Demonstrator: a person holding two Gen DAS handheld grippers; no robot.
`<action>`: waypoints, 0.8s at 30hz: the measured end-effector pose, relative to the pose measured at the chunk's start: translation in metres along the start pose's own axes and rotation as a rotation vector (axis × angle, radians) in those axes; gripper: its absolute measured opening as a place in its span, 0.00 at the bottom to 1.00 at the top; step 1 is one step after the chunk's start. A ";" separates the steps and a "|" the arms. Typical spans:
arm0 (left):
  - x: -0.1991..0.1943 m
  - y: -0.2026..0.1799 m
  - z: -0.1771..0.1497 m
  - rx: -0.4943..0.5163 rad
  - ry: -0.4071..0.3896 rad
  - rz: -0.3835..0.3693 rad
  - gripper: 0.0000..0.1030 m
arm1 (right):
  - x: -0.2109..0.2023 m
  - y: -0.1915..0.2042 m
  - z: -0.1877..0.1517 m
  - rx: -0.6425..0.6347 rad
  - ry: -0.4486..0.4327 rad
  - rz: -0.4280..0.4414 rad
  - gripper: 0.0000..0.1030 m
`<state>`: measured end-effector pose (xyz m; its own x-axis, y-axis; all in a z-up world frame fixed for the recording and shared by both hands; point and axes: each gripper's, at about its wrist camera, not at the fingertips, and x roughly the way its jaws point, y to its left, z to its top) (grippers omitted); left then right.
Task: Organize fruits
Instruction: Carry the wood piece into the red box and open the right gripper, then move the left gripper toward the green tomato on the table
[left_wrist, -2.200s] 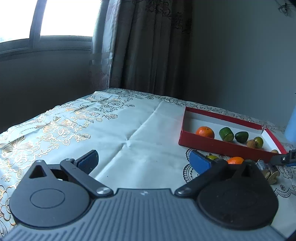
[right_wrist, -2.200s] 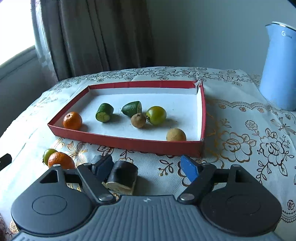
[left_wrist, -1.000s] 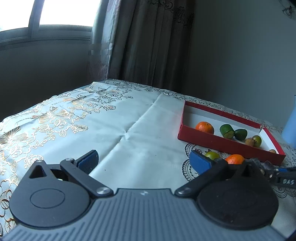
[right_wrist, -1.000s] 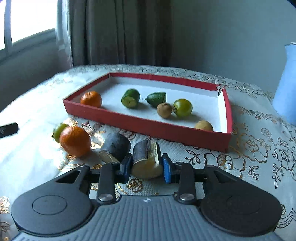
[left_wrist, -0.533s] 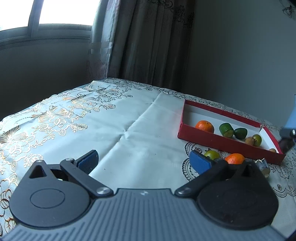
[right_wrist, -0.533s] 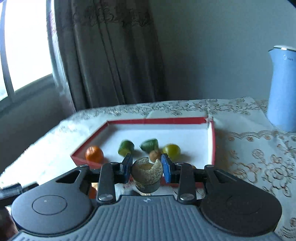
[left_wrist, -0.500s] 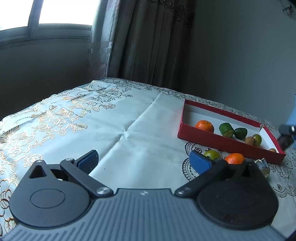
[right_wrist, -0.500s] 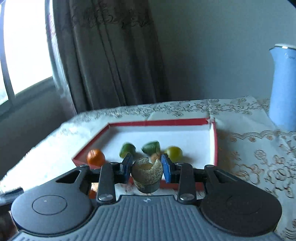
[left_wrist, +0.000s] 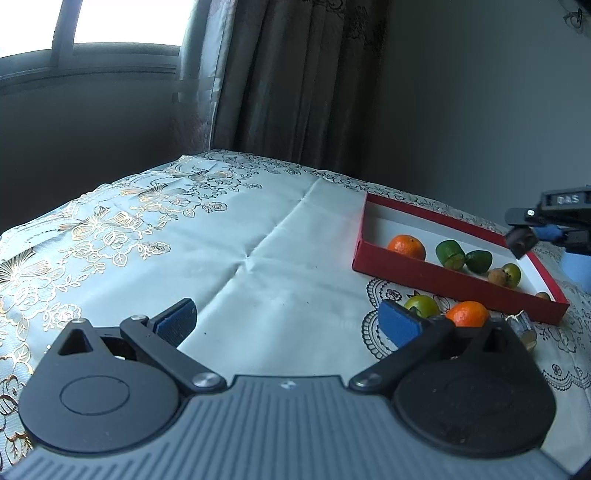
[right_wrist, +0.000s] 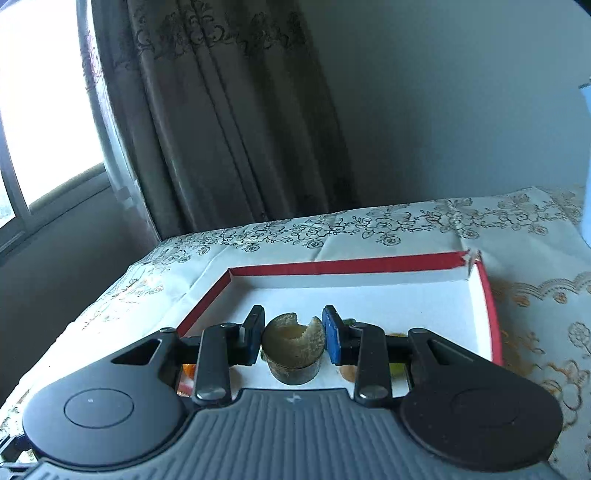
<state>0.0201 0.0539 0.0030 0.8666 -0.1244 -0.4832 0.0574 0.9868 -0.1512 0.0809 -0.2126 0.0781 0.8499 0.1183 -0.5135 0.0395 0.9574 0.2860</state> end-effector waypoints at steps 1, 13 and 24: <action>0.000 0.000 0.000 0.000 0.002 -0.002 1.00 | 0.005 0.000 0.001 -0.001 0.008 0.009 0.33; 0.001 0.001 0.000 -0.002 0.017 -0.008 1.00 | -0.039 -0.034 -0.009 0.050 -0.053 0.021 0.46; 0.003 -0.005 0.000 0.035 0.027 0.009 1.00 | -0.116 -0.103 -0.068 0.040 -0.140 -0.101 0.60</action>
<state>0.0224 0.0490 0.0020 0.8536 -0.1174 -0.5076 0.0671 0.9909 -0.1163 -0.0580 -0.3066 0.0534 0.9053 -0.0185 -0.4244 0.1472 0.9508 0.2725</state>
